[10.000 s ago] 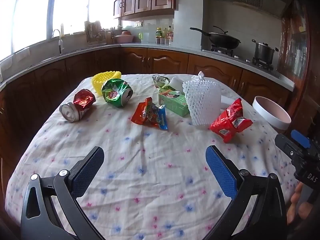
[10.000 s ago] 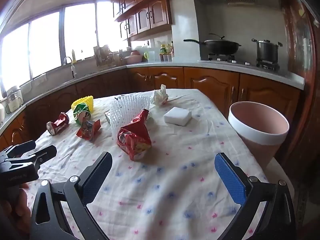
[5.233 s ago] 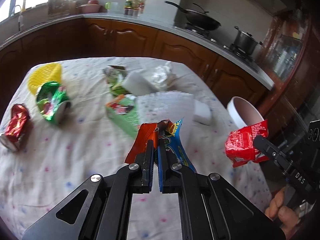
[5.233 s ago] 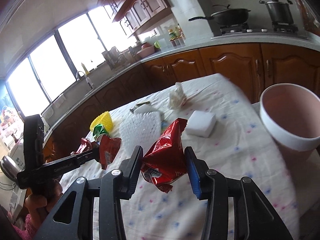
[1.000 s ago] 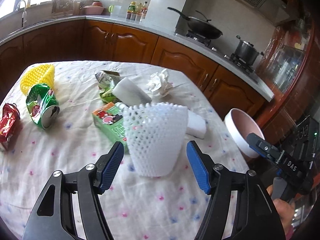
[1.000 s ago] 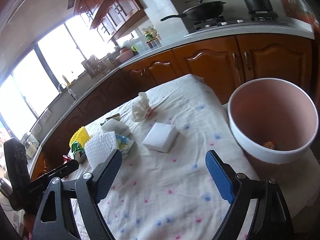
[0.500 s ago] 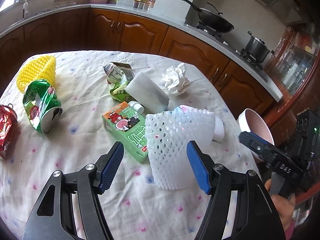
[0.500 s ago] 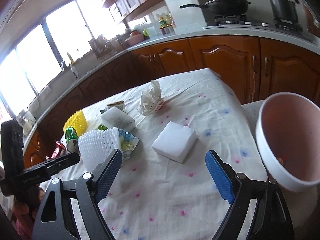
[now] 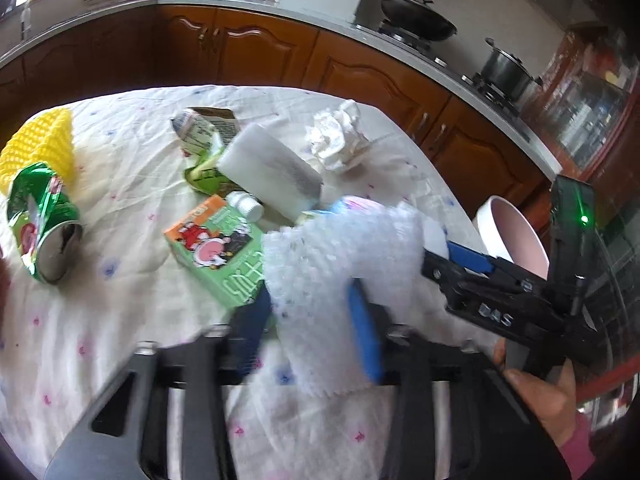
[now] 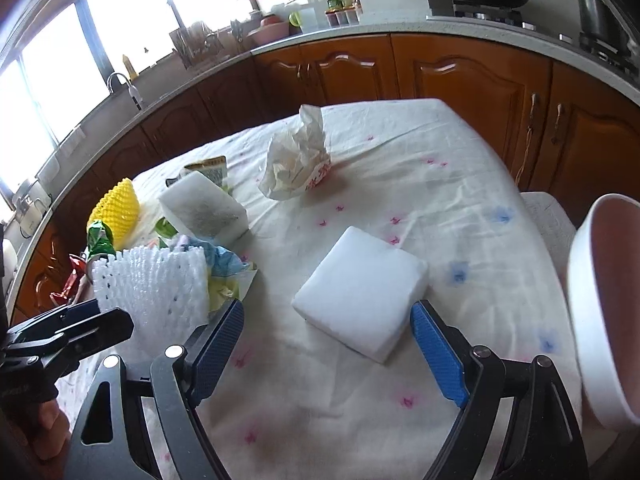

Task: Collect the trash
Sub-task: 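Grasp the white foam net with the left tool while the right tool grasps the white sponge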

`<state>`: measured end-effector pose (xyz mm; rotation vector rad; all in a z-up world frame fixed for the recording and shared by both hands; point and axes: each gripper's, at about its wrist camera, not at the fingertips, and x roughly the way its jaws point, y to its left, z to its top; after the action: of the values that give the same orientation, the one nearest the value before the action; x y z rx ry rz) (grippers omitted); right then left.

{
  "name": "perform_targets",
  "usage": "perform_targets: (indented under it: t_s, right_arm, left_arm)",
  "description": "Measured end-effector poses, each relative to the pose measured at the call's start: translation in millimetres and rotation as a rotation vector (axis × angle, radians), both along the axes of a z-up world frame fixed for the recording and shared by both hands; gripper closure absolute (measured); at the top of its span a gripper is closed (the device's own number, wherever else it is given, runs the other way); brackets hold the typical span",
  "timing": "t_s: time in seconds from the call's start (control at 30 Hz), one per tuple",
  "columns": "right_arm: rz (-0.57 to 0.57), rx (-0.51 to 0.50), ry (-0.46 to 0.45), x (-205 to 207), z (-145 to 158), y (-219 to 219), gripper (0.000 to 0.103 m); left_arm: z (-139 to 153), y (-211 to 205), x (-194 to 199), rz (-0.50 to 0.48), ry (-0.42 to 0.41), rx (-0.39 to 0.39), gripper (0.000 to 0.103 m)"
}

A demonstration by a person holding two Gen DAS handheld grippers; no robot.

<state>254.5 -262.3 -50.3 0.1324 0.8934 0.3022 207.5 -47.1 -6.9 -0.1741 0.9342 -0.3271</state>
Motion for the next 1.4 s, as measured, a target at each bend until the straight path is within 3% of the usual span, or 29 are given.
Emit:
perform_targets:
  t_s: [0.07,0.1,0.13,0.17,0.27,0.73,1.4]
  right_arm:
    - [-0.024,-0.01,-0.01,-1.8,0.8,-5.3,0.044]
    - [-0.037,-0.002,-0.011,-2.7,1.5,-10.4,0.051]
    - [-0.048,0.008,-0.011,-3.0,2.9,-15.3,0.067]
    - [-0.057,0.022,-0.014,-4.4,4.6,-21.4,0.077]
    - [-0.062,0.042,-0.023,-7.7,9.3,-30.8,0.089]
    - [-0.076,0.053,-0.125,-43.2,42.0,-40.8,0.095]
    - [-0.27,0.084,-0.202,-113.8,69.4,-134.0,0.095]
  left_arm:
    - [2.2,-2.3,-1.7,-0.015,-0.008,-0.006,0.094]
    - [3.9,-2.3,-2.6,-0.021,-0.011,-0.017,0.094]
    - [4.7,-2.1,-2.8,-0.021,-0.011,-0.024,0.094]
    - [6.5,-0.9,-3.4,-0.023,-0.011,-0.039,0.095]
    - [12.2,1.9,-5.9,-0.015,-0.025,-0.052,0.095]
    - [48.2,-6.0,-24.3,-0.046,-0.104,-0.099,0.095]
    - [68.3,-83.3,-42.4,-0.211,-0.119,-0.139,0.095]
